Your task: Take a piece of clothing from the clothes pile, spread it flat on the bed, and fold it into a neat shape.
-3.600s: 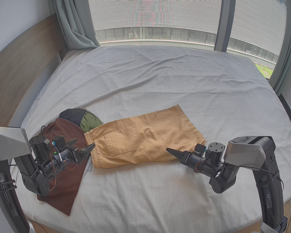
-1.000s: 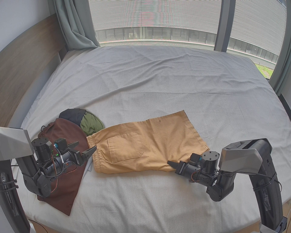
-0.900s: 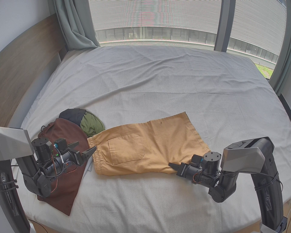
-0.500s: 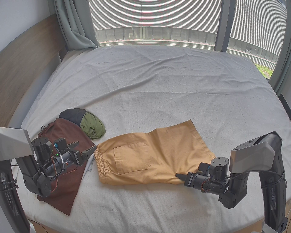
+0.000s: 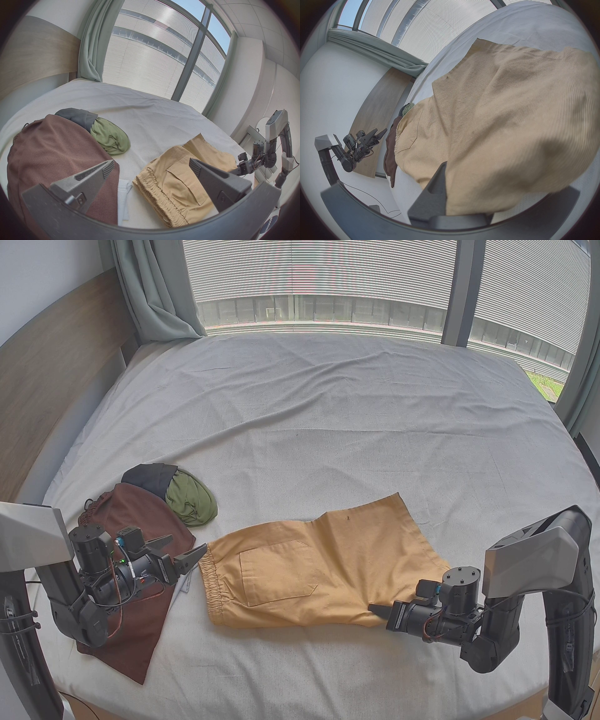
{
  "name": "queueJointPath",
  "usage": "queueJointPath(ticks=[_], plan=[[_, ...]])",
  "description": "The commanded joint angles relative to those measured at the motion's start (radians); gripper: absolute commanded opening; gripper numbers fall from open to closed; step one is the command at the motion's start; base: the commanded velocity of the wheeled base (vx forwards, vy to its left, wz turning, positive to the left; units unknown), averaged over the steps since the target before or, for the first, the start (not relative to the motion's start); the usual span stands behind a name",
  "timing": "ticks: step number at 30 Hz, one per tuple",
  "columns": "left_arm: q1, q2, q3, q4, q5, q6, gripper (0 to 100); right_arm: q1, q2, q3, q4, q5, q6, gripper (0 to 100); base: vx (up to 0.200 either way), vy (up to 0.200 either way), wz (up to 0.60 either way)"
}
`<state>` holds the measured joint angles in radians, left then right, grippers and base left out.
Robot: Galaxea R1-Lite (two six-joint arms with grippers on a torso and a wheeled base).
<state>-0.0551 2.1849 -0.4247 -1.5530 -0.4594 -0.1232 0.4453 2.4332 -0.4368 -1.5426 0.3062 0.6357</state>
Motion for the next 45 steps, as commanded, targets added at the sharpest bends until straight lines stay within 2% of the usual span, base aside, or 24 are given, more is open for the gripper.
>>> queueJointPath(ticks=[1, 6, 7, 15, 22, 29, 45], plan=[[-0.002, 0.009, 0.006, -0.002, -0.001, 0.000, 100, 0.000, 0.003, 0.003, -0.002, 0.004, -0.014, 0, 0.000, 0.000, 0.00], [-0.003, 0.007, 0.006, -0.002, -0.004, 0.002, 100, -0.004, 0.006, 0.001, -0.002, 0.004, -0.031, 0, 0.000, 0.000, 0.00], [-0.003, 0.009, 0.003, -0.002, -0.005, 0.002, 100, -0.005, 0.006, -0.002, -0.001, 0.002, -0.031, 100, 0.000, 0.000, 0.00], [0.006, 0.015, -0.006, -0.002, -0.041, 0.008, 100, 0.001, -0.005, 0.055, -0.001, 0.010, -0.048, 100, 0.000, 0.000, 0.00], [0.008, 0.015, -0.002, -0.002, -0.041, 0.008, 100, 0.015, -0.031, 0.168, -0.001, 0.097, -0.160, 100, 0.000, 0.000, 0.00], [0.008, 0.016, 0.000, -0.002, -0.041, 0.008, 100, 0.035, -0.155, 0.251, -0.001, 0.194, -0.176, 100, 0.000, 0.000, 0.00], [0.006, 0.015, 0.007, -0.002, -0.041, 0.010, 100, 0.030, -0.344, 0.231, -0.001, 0.205, -0.168, 100, 0.000, 0.000, 0.00]])
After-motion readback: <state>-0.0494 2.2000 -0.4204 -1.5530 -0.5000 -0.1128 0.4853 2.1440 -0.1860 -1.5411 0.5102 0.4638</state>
